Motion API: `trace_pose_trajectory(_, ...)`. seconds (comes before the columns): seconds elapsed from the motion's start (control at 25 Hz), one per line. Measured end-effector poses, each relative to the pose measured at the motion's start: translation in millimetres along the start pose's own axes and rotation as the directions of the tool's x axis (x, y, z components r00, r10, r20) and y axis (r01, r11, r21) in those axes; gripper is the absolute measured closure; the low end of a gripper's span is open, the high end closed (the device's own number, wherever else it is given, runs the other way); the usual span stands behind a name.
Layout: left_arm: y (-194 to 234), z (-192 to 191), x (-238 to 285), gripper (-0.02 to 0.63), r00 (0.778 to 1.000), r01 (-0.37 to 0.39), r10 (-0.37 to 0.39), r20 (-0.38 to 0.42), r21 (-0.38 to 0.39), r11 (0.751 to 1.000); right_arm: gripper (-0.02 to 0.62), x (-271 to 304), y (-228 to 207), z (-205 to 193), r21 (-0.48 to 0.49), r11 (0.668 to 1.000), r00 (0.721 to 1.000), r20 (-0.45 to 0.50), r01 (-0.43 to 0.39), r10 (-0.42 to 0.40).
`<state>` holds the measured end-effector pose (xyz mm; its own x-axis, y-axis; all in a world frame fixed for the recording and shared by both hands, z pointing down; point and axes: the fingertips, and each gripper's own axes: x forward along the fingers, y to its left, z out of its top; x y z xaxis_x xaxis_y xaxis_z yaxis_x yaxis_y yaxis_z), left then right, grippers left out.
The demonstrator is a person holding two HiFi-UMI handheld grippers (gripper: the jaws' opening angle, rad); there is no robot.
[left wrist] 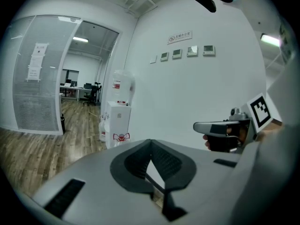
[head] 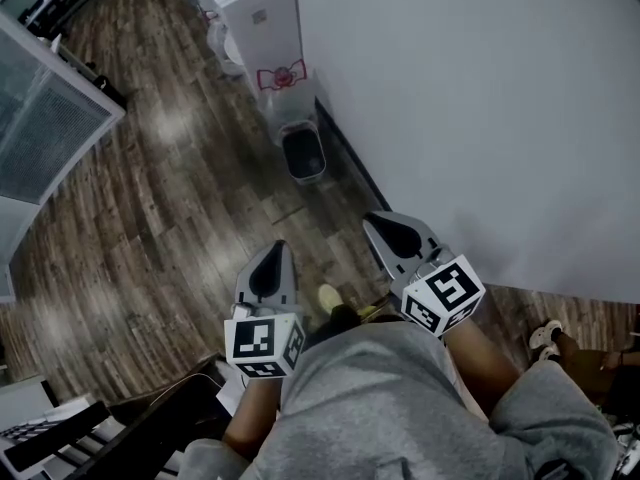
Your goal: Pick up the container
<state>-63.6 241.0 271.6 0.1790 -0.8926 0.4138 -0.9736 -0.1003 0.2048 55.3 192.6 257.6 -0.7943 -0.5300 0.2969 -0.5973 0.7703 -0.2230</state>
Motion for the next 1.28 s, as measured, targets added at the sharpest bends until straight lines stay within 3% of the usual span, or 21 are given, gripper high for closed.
trace_pose_trajectory(0.76, 41.1, -1.0, -14.3, 0.592, 0.999, -0.025, 0.026, 0.037, -0.028, 0.999, 0.564, 30.6, 21.0, 13.2, -0.060, 0.998, 1.000, 0.001, 0.002, -0.002)
trace_pose_trajectory(1.28, 55.9, 14.3, 1.3, 0.592, 0.996, -0.051, 0.053, 0.078, -0.027, 0.998, 0.565, 55.4, 1.5, 28.0, -0.096, 0.995, 0.999, 0.032, 0.000, 0.003)
